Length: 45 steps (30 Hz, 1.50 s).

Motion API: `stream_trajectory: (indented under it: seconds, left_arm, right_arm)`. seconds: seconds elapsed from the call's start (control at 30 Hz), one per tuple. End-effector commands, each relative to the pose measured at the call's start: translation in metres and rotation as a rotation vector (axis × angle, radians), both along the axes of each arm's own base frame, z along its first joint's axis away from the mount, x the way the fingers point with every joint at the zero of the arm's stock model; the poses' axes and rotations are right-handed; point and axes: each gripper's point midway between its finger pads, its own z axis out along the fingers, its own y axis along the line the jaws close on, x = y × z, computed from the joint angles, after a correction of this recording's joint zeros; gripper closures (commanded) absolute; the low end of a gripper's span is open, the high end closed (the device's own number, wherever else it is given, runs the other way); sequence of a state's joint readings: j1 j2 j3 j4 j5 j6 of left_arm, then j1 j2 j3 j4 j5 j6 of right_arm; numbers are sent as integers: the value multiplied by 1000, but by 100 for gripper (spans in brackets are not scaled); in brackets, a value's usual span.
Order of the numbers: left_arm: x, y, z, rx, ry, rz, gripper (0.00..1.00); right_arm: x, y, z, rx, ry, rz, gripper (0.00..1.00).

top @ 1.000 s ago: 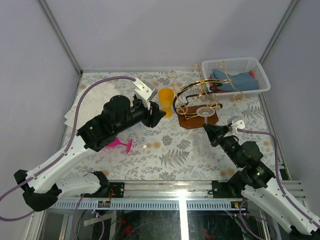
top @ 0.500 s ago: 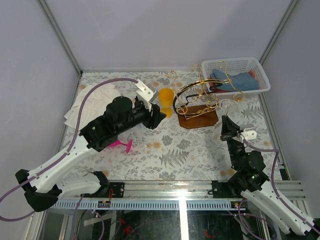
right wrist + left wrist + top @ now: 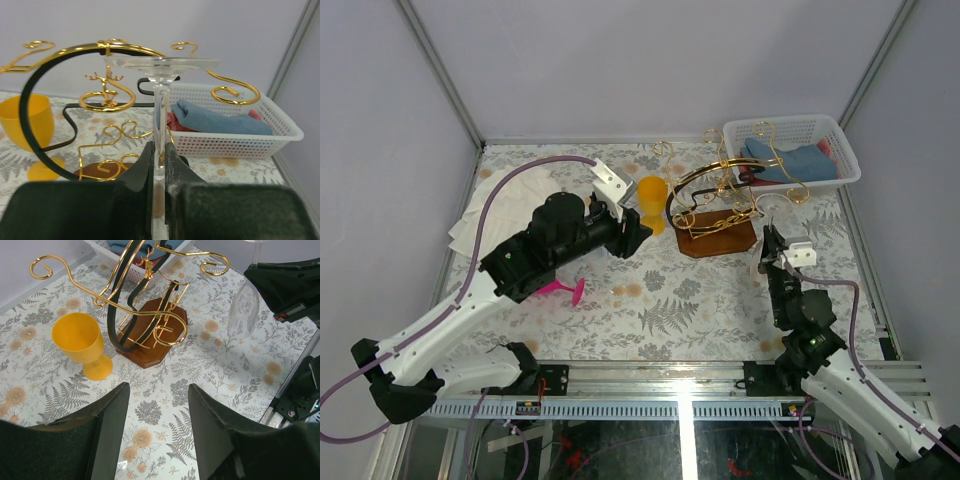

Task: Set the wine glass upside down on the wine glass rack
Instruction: Turn the wine glass upside down at the wine rack.

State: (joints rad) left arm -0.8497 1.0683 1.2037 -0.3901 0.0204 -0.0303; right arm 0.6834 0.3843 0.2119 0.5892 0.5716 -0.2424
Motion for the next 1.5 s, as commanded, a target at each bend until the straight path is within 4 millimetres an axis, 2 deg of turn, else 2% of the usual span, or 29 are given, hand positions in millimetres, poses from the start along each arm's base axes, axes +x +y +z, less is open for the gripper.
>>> stream_trajectory:
  seconds: [0.0, 0.17, 0.37, 0.6, 0.8, 1.13, 1.47]
  left_arm:
    - [4, -4, 10, -42, -30, -6, 50]
    - [5, -5, 8, -37, -27, -7, 50]
    - [8, -3, 7, -28, -30, -1, 50]
    - [8, -4, 1, -19, -19, -8, 50]
    - [9, -4, -2, -15, -17, -6, 51]
    - [11, -4, -6, -2, -12, -4, 50]
    - [11, -3, -7, -2, -10, -5, 50]
  right_arm:
    - [7, -8, 44, 107, -102, 17, 100]
    - [26, -16, 38, 152, -76, 51, 100]
    - [42, -14, 37, 162, -73, 103, 100]
    - [58, -23, 40, 197, -84, 149, 100]
    - [66, -31, 42, 212, -108, 173, 100]
    - [77, -58, 37, 241, -112, 61, 100]
    - [75, -79, 31, 263, -107, -50, 100]
